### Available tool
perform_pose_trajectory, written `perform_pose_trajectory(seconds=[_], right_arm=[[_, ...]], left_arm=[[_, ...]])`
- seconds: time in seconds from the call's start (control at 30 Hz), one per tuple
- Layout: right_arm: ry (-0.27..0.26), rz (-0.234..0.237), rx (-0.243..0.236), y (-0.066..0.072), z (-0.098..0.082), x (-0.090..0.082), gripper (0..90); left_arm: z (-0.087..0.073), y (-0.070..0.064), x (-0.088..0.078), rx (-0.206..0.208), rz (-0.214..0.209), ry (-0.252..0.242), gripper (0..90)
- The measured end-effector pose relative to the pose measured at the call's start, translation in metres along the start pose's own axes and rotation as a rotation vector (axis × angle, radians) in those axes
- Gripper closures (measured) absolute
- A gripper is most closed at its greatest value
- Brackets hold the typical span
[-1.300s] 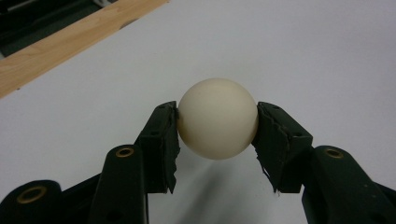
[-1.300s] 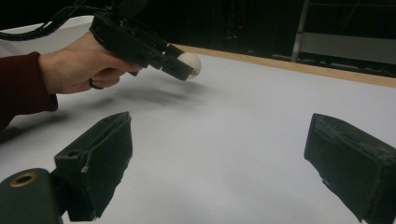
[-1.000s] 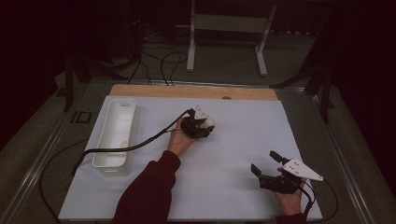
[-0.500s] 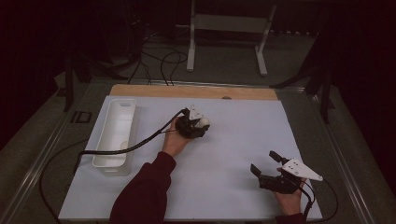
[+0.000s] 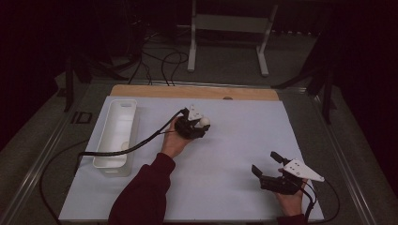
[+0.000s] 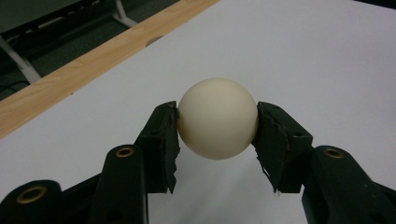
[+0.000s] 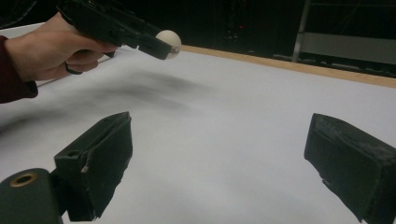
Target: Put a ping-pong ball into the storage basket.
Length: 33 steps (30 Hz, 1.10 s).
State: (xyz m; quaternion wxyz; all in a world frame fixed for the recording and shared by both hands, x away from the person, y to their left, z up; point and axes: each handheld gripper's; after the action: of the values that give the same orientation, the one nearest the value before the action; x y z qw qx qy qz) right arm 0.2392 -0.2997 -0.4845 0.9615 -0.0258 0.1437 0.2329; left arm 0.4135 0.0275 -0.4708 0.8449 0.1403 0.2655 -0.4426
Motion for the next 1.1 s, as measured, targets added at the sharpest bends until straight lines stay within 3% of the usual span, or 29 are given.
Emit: perform_pose_trajectory(seconds=[1.1], right_arm=[[0.003, 0.004, -0.009, 0.002, 0.000, 0.001, 7.6]], left_arm=[[0.001, -0.008, -0.026, 0.027, 0.008, -0.021, 50.6]])
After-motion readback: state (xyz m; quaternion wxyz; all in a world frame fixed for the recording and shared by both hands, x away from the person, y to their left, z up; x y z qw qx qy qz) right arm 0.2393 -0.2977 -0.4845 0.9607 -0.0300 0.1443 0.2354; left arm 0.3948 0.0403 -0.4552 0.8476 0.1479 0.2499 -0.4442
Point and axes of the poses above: each handheld gripper's, and its own axes: x roughly forward along the jaws, z roughly out of its top, y roughly to its left, and after that the axes turned 7 degrees about -z, right-handed
